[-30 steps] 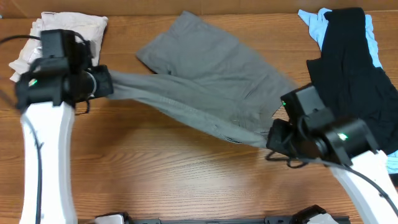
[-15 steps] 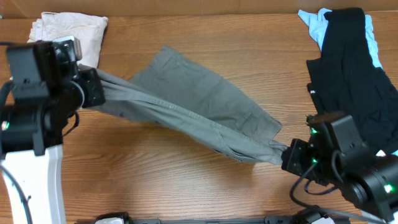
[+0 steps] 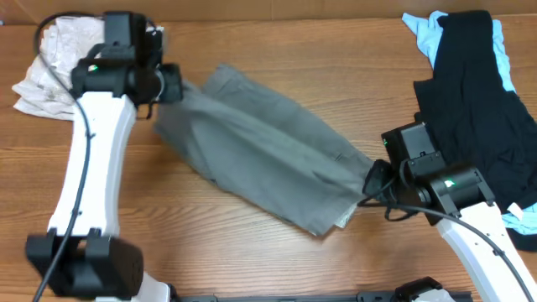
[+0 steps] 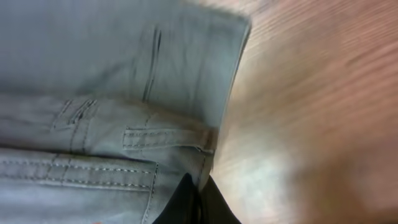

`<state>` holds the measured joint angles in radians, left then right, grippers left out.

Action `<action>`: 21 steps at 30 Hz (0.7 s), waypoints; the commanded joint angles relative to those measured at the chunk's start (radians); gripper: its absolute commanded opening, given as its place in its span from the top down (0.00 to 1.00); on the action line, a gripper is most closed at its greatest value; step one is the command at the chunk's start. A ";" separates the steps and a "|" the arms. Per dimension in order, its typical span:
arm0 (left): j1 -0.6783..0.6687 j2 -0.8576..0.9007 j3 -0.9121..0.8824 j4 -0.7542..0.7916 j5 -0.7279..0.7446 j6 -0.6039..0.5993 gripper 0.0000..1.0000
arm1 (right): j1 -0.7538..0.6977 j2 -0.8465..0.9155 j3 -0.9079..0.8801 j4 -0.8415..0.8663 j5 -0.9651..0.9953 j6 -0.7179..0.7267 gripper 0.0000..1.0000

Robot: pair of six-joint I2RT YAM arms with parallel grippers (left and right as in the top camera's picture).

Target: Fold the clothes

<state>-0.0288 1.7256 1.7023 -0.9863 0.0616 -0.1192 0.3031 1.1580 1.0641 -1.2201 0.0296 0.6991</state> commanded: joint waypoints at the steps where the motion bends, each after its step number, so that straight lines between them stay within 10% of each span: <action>1: -0.014 0.087 0.021 0.112 -0.038 0.026 0.96 | -0.092 0.022 -0.075 0.070 0.068 -0.026 0.96; 19: -0.155 0.380 0.021 0.470 -0.047 0.030 0.89 | -0.175 0.427 -0.123 0.450 0.055 -0.097 0.93; 20: -0.155 0.385 0.021 0.470 -0.049 0.030 0.78 | -0.175 0.442 -0.122 0.459 0.055 -0.097 0.85; 21: -0.155 0.387 0.021 0.465 -0.060 0.033 0.39 | -0.175 0.458 -0.121 0.468 0.050 -0.094 0.39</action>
<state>-0.1822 2.0964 1.7023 -0.5240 0.0299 -0.0975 0.1368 1.5845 0.9482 -0.7670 0.0696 0.6052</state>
